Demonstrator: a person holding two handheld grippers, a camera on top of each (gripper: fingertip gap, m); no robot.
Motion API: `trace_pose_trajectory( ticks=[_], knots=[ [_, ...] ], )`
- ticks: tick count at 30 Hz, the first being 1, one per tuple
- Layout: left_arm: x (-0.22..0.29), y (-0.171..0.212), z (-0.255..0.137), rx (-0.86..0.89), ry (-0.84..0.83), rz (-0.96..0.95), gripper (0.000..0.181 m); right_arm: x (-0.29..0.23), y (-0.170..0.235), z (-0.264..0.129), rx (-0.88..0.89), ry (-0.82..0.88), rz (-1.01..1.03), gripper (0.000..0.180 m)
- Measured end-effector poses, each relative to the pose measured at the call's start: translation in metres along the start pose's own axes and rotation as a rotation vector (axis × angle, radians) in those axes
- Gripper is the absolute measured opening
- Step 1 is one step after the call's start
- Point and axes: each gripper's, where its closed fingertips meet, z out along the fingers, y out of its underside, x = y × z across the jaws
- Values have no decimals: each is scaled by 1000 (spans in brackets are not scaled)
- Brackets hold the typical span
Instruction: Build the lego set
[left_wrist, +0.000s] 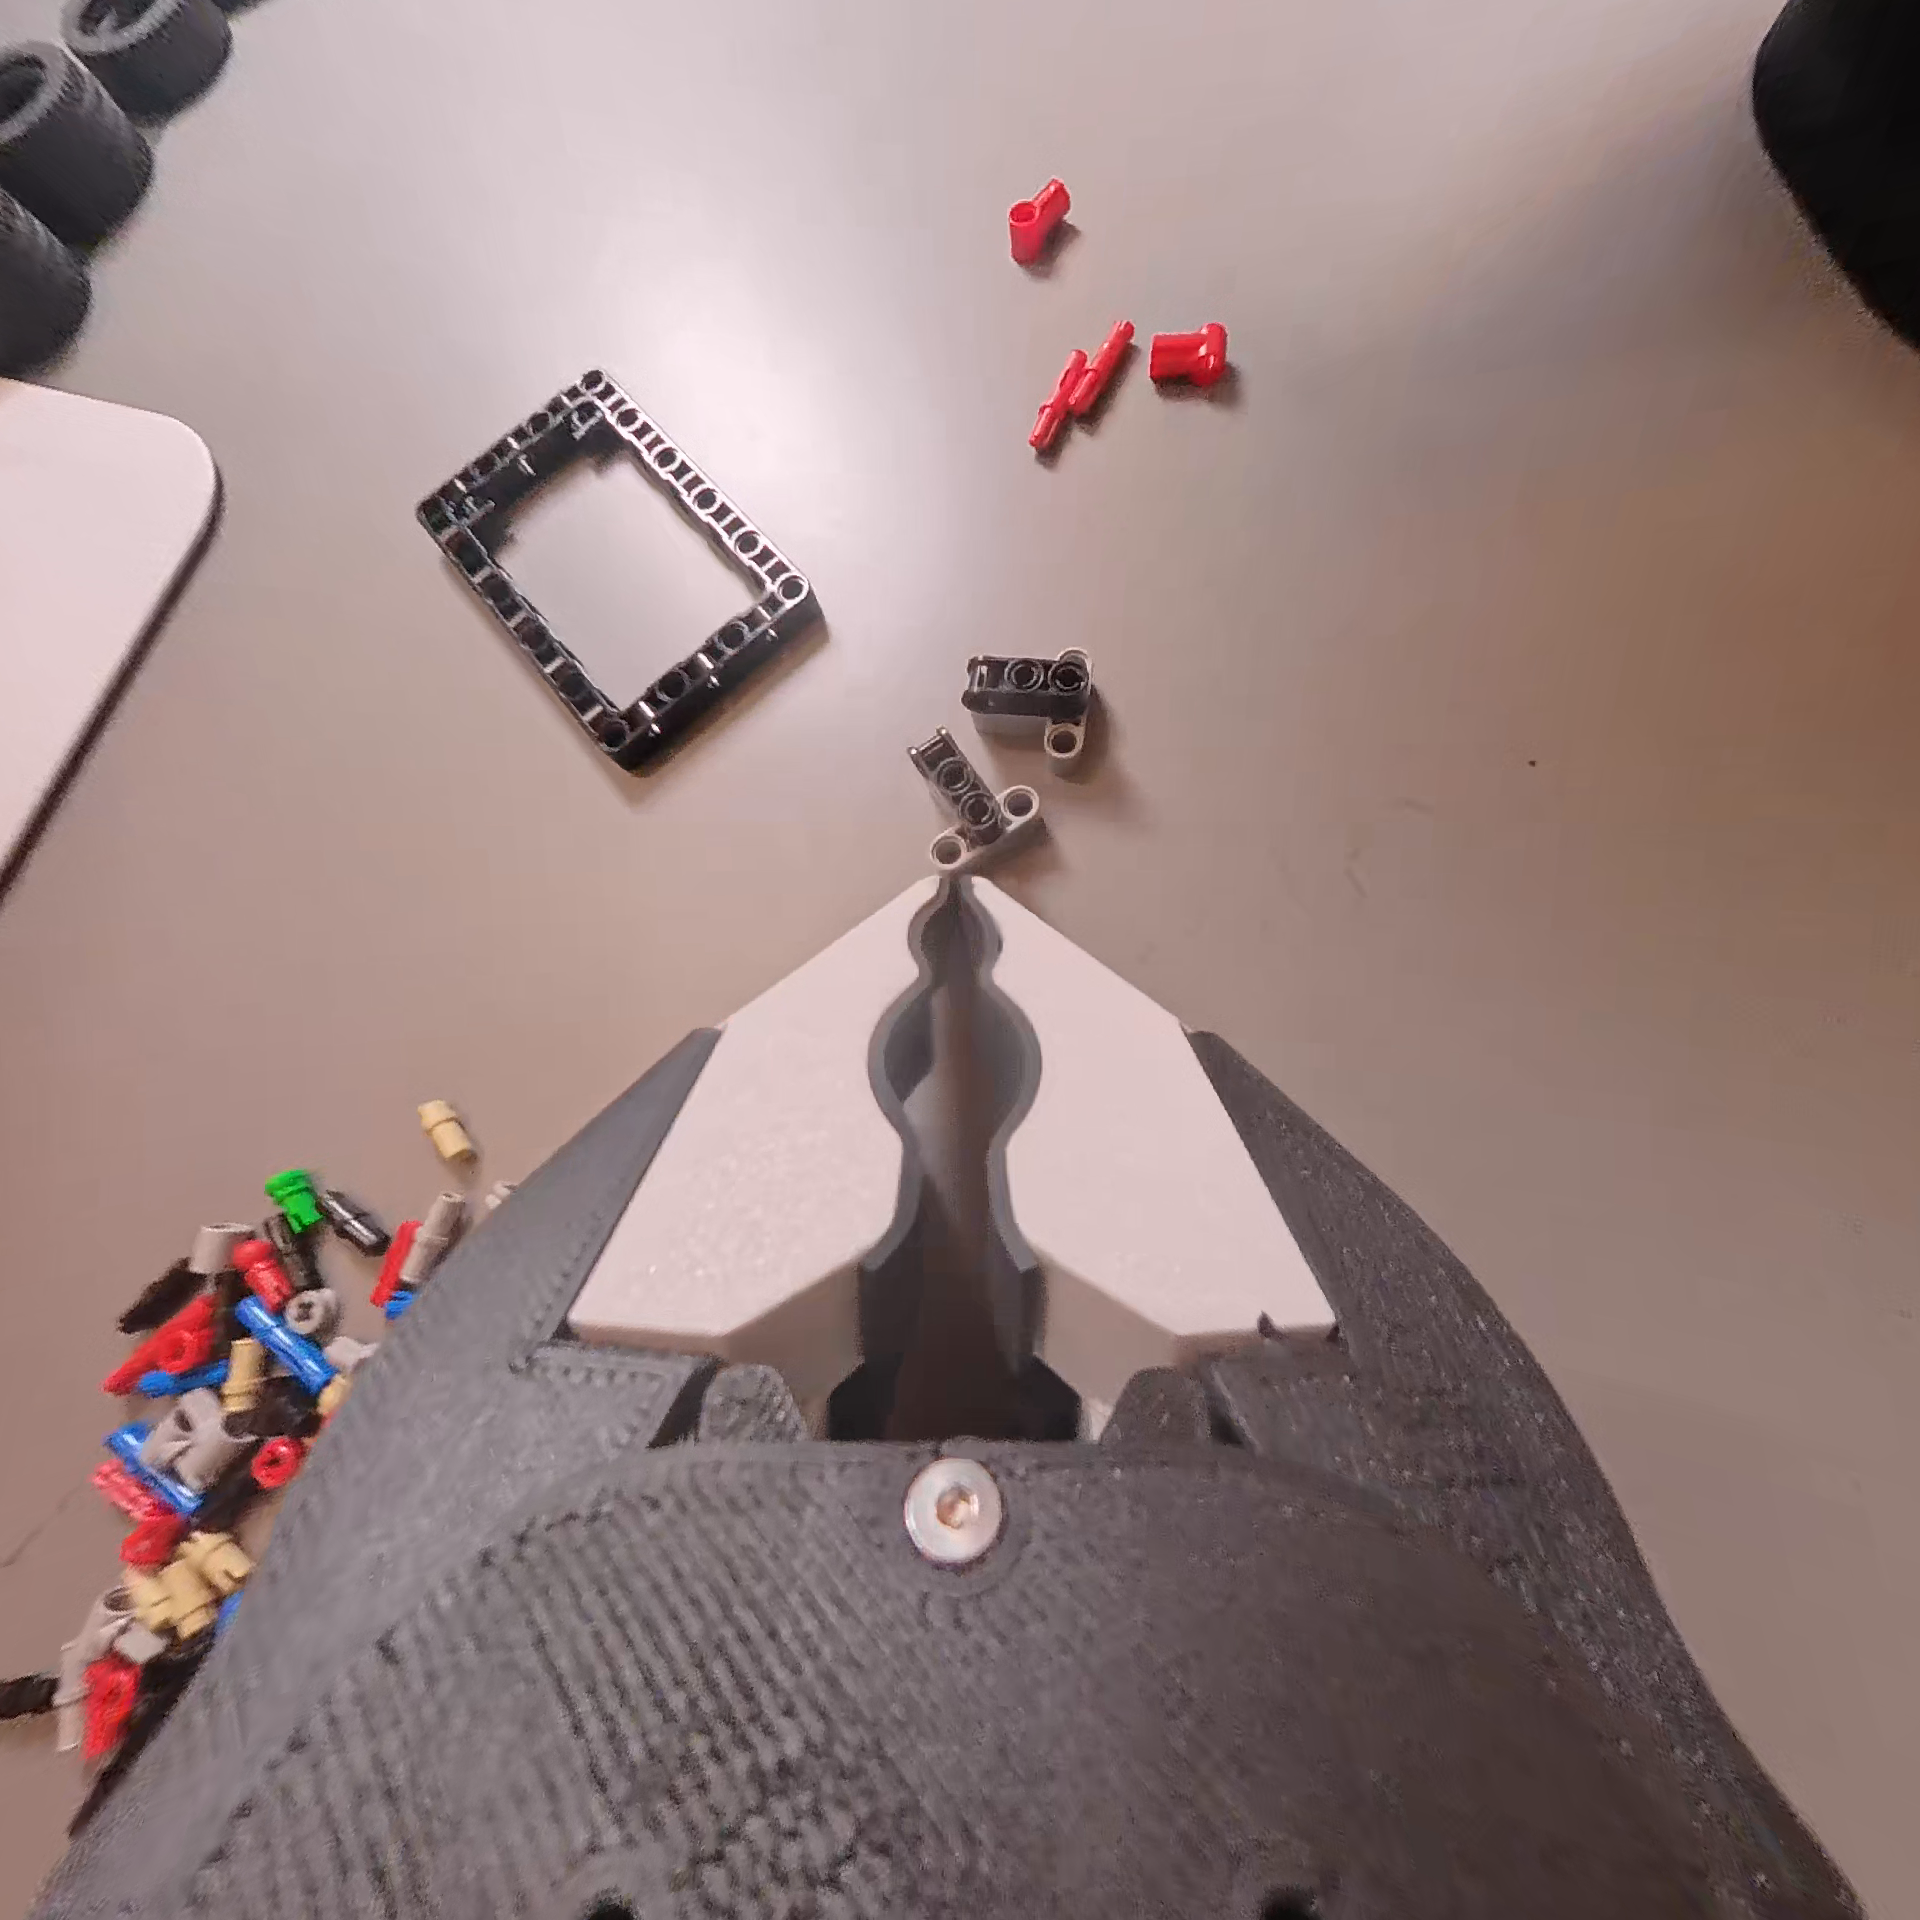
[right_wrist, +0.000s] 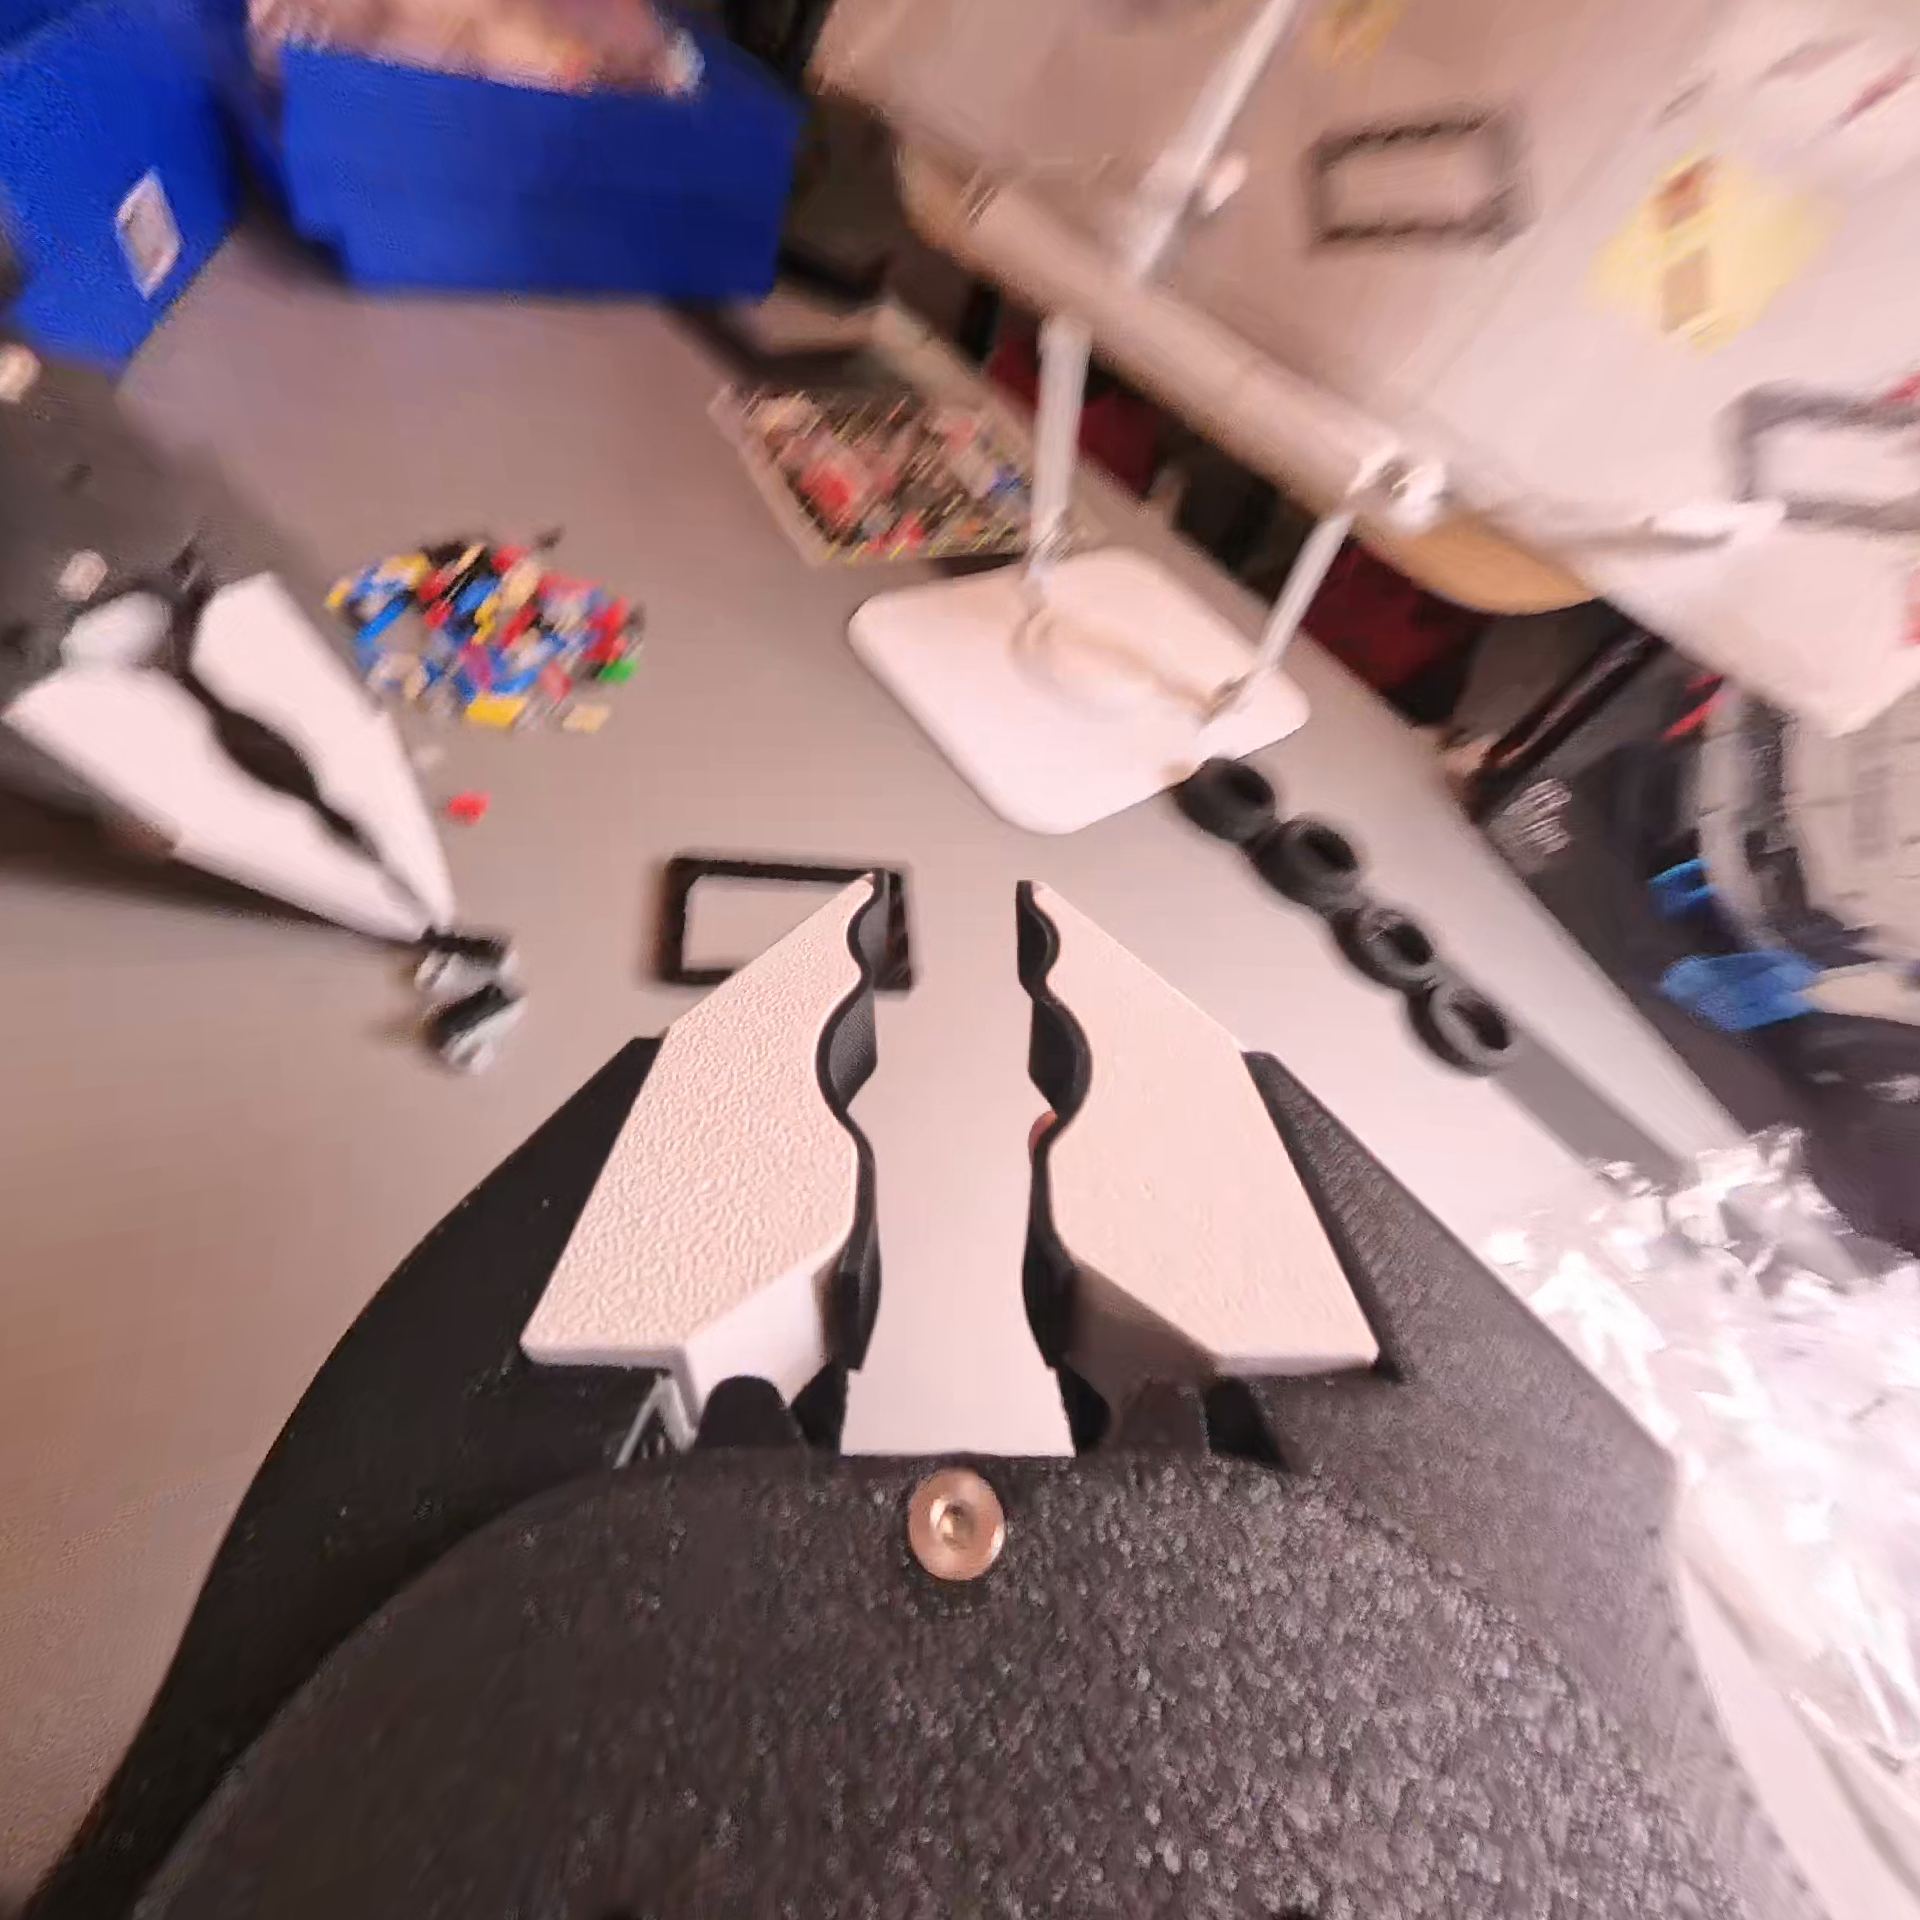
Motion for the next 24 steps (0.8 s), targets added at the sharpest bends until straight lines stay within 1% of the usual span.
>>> trace_pose_trajectory(
  ticks=[1,3,5,7,12,18,20,24],
  knots=[
    [-1,0,1,-3,-15,19,0,13,-12,4,49,30,16,22],
    [-1,0,1,-3,-21,17,0,40,-35,14,138,83,57,22],
    [-3,0,1,1,-24,2,0,69,-52,31,193,146,56,22],
    [-6,2,-1,-3,-37,-4,0,97,-65,51,216,204,45,22],
    [-6,-2,-6,43,-17,-36,10,153,-90,99,243,297,41,20],
    [-14,-10,-11,128,-36,-50,16,174,-110,136,254,306,52,17],
    [-16,-12,-12,145,-43,-53,17,176,-109,138,256,309,54,17],
    [-17,-14,-13,176,-42,-59,18,180,-99,129,267,325,83,15]
  ],
)
